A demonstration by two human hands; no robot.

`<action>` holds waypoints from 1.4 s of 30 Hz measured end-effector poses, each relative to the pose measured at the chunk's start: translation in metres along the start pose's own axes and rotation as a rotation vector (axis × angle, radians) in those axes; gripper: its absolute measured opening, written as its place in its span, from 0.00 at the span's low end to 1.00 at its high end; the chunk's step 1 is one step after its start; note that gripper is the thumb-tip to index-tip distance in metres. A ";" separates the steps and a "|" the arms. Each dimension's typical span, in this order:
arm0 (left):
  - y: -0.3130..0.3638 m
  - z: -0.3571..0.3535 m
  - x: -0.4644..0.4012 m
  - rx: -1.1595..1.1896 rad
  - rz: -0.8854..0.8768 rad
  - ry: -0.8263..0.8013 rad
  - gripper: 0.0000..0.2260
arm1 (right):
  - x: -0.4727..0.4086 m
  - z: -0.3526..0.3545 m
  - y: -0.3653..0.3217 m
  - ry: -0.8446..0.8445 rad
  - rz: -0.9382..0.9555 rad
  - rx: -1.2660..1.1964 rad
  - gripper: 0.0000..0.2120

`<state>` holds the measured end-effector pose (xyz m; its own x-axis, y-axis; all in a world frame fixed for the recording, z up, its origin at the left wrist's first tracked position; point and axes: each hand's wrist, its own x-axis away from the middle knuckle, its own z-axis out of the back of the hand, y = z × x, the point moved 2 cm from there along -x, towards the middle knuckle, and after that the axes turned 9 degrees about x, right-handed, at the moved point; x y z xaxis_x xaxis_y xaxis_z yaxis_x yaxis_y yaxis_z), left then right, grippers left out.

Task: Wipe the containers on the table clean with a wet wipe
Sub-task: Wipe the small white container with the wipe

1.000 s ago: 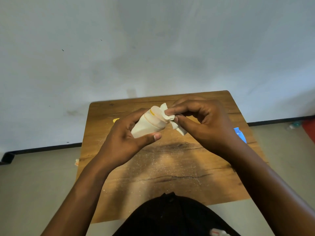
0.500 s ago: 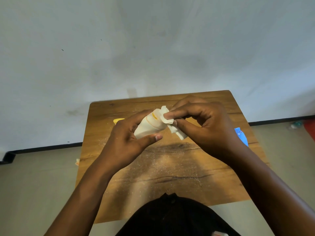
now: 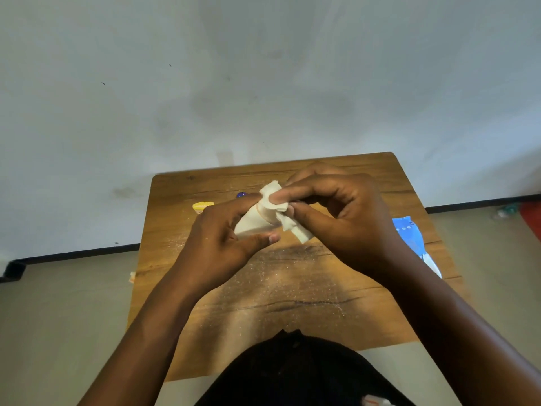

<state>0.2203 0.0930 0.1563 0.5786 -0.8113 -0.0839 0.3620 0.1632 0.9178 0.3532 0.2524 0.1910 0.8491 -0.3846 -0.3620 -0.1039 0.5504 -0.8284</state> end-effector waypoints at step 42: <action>0.015 0.002 -0.011 -0.537 -0.271 0.066 0.07 | 0.024 -0.007 -0.014 -0.114 0.265 0.397 0.13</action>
<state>0.2178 0.1035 0.1714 0.4526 -0.8295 -0.3272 0.8109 0.2303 0.5380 0.3717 0.2301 0.1905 0.8740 -0.1219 -0.4705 -0.1372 0.8667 -0.4795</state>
